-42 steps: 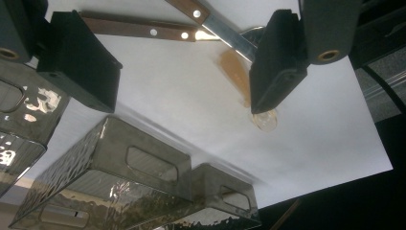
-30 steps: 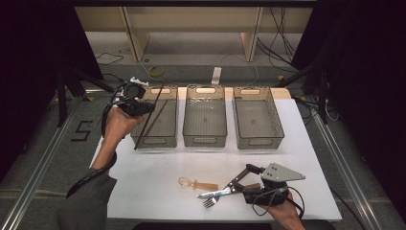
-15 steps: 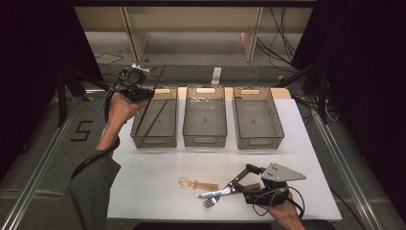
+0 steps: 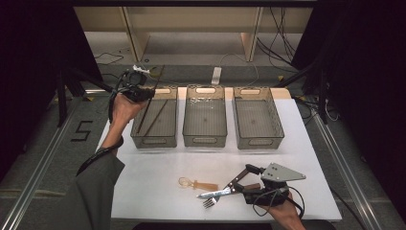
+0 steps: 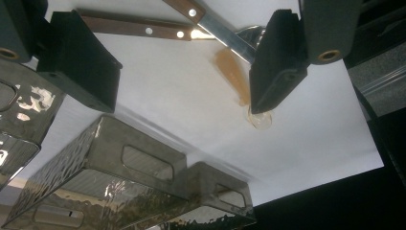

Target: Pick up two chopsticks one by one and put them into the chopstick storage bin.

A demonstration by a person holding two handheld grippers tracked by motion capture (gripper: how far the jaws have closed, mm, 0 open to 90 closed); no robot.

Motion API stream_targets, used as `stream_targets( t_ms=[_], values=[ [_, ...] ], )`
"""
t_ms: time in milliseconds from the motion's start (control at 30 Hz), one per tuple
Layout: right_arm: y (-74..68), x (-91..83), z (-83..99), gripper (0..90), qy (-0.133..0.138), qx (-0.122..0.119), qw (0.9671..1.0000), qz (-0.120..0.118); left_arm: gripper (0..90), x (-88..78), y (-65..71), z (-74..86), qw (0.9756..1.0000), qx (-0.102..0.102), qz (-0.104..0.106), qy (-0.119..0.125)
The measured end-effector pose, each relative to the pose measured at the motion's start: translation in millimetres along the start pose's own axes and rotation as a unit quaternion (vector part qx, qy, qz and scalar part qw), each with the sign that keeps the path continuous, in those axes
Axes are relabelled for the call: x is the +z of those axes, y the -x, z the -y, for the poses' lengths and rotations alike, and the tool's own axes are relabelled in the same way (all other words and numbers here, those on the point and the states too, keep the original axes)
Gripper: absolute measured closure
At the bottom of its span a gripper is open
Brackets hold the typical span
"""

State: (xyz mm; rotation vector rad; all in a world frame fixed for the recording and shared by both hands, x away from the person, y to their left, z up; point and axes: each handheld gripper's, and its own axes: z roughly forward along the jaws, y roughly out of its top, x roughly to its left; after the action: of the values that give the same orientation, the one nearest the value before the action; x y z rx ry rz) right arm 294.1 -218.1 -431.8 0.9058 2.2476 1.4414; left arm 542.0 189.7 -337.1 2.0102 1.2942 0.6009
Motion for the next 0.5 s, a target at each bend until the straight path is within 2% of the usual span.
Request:
stream_targets(
  t_ms=[500],
  values=[
    [-0.7,0.1,-0.2,26.7,-0.002,0.0,1.0,0.0,84.3,8.9,1.7,10.1,1.0,0.004,0.004,0.001]
  ],
)
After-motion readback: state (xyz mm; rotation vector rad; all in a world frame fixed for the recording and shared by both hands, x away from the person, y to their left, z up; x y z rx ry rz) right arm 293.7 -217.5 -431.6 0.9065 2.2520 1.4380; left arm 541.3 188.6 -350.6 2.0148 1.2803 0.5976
